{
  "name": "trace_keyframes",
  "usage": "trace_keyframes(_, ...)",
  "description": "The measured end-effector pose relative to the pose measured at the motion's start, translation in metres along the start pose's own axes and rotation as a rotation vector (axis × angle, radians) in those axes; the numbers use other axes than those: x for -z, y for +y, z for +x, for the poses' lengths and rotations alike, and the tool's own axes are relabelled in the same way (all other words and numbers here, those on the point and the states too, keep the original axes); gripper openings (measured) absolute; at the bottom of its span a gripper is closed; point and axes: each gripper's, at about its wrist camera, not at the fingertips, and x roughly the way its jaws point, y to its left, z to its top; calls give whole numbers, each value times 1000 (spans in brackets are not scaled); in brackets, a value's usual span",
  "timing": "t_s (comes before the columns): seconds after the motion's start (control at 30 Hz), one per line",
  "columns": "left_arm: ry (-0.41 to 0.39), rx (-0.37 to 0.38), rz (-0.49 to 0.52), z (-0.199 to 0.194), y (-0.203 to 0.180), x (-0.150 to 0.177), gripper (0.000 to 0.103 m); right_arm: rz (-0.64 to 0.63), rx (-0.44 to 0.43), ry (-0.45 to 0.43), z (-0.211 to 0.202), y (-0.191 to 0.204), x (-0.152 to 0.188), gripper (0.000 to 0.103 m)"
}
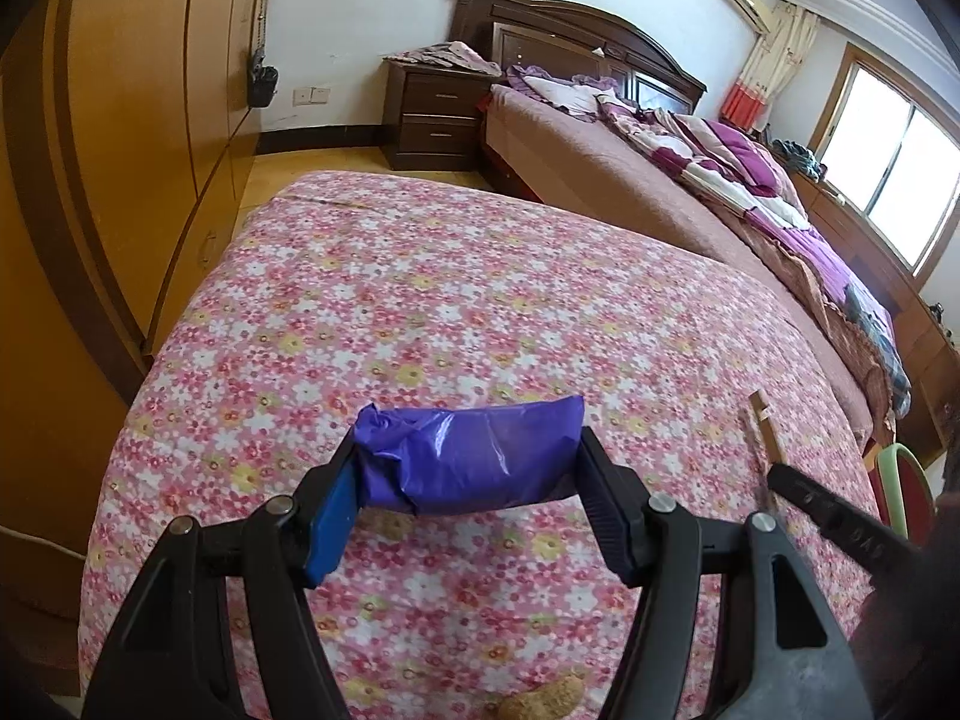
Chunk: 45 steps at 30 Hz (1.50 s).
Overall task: Collect trash
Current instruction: 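Carry the purple bag and wooden stick with both tools over the red bin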
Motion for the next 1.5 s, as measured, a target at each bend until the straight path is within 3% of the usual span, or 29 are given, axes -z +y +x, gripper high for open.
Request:
trace_keyframes(0.3, -21, 47, 62, -21, -27, 0, 67, 18, -23, -74, -51, -22, 11, 13)
trace_keyframes(0.53, 38, 139, 80, -27, -61, 5, 67, 78, -7, -109, -83, -61, 20, 13)
trace_keyframes(1.07, 85, 276, 231, -46, -172, 26, 67, 202, 48, -233, -157, -161, 41, 13)
trace_keyframes(1.5, 111, 396, 392, -53, -267, 51, 67, 314, 117, -282, -183, -230, 66, 13)
